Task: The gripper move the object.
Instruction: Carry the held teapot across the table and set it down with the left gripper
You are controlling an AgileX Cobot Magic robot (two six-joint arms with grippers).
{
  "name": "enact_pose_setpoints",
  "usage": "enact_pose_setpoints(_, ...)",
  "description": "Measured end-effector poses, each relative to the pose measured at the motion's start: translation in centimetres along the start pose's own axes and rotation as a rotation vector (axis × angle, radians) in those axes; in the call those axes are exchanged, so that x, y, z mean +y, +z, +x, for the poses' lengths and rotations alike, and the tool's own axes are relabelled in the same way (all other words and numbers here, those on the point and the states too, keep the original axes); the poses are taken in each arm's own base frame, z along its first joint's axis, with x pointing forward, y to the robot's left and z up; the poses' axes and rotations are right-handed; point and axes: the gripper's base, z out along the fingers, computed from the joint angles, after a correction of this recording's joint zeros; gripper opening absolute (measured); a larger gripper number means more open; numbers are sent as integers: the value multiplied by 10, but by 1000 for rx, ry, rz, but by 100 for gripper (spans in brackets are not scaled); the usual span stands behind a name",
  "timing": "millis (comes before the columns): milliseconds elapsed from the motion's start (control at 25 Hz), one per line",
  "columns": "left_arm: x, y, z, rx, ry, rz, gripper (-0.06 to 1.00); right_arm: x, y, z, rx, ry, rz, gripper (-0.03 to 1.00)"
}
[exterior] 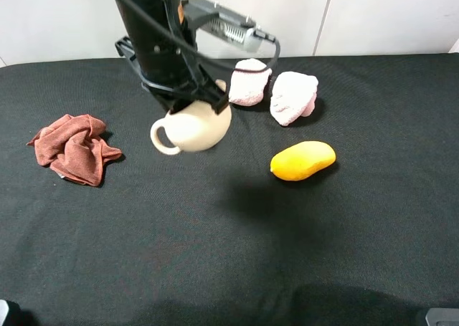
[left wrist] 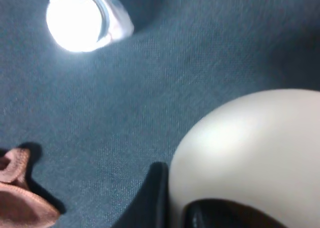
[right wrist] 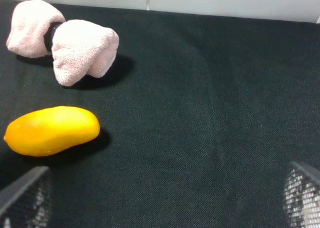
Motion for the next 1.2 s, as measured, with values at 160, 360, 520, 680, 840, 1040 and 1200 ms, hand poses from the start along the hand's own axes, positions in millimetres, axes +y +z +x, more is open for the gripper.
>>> enact_pose_setpoints(160,10,-15,-7,-10,-30,-5,2,0,0,0,0,0,0,69)
enact_pose_setpoints(360,28,-27,-12,-26,-81,-11,2,0,0,0,0,0,0,69)
enact_pose_setpoints(520,43,-27,-12,-18,-116,-18,2,0,0,0,0,0,0,69)
enact_pose_setpoints(680,57,-26,-11,-15,-148,-25,2,0,0,0,0,0,0,69)
enact_pose_setpoints(840,67,-26,-10,-18,-172,-29,2,0,0,0,0,0,0,69)
enact_pose_setpoints(1040,83,-25,-11,-44,-214,-35,2,0,0,0,0,0,0,69)
enact_pose_setpoints(1200,100,-24,-10,-66,-257,-46,2,0,0,0,0,0,0,69)
